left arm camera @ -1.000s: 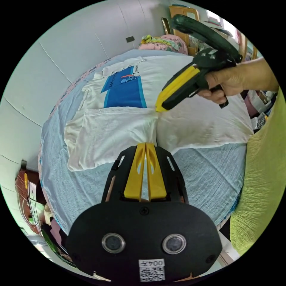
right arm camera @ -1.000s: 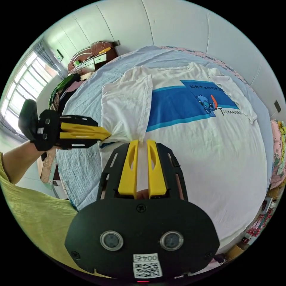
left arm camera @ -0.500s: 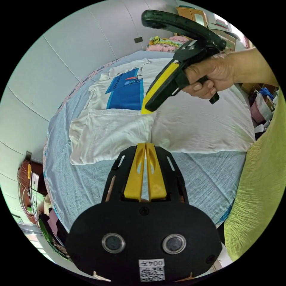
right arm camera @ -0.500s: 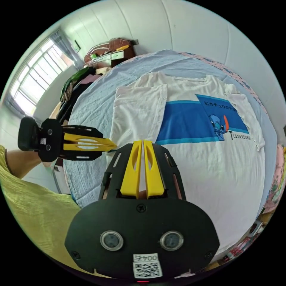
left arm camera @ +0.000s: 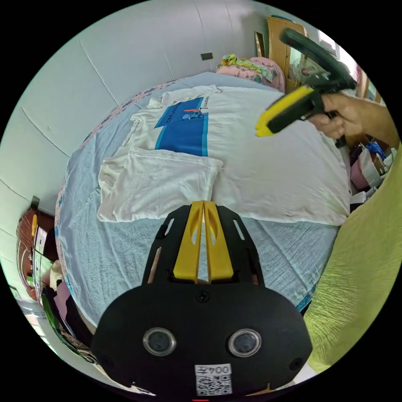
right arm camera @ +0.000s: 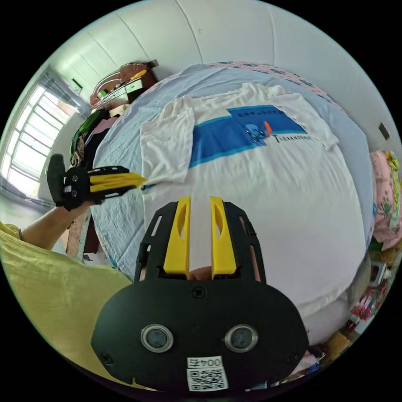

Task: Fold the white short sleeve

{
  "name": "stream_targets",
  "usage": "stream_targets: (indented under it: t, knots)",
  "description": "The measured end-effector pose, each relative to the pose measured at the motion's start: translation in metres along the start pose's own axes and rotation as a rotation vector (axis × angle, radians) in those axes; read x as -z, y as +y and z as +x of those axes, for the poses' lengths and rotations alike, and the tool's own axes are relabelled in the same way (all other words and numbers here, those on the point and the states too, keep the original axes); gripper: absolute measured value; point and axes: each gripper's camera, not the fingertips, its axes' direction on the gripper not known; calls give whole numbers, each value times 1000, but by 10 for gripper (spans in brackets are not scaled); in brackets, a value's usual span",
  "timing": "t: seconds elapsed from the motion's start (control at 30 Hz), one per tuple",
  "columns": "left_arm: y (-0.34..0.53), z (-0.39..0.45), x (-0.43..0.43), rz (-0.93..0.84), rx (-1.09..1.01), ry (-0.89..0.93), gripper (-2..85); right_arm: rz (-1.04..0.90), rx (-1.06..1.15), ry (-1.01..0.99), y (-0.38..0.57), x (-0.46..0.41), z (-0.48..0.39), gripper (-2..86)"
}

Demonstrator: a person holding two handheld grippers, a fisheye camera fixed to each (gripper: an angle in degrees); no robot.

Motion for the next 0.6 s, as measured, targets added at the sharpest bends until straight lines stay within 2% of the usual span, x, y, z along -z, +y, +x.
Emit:
stream_targets:
  t: [0.27, 0.4, 0.6]
  knots:
    - [-16, 16, 45, -19, 73, 109, 2, -84, -193, 234, 112, 53, 20, 10]
    - [-43, 58, 44, -48, 106, 76, 2, -114, -125, 308, 130, 66, 44, -4]
    - [-123, 117, 14, -170, 358, 46, 2, -168, -3, 259, 121, 75, 96, -7]
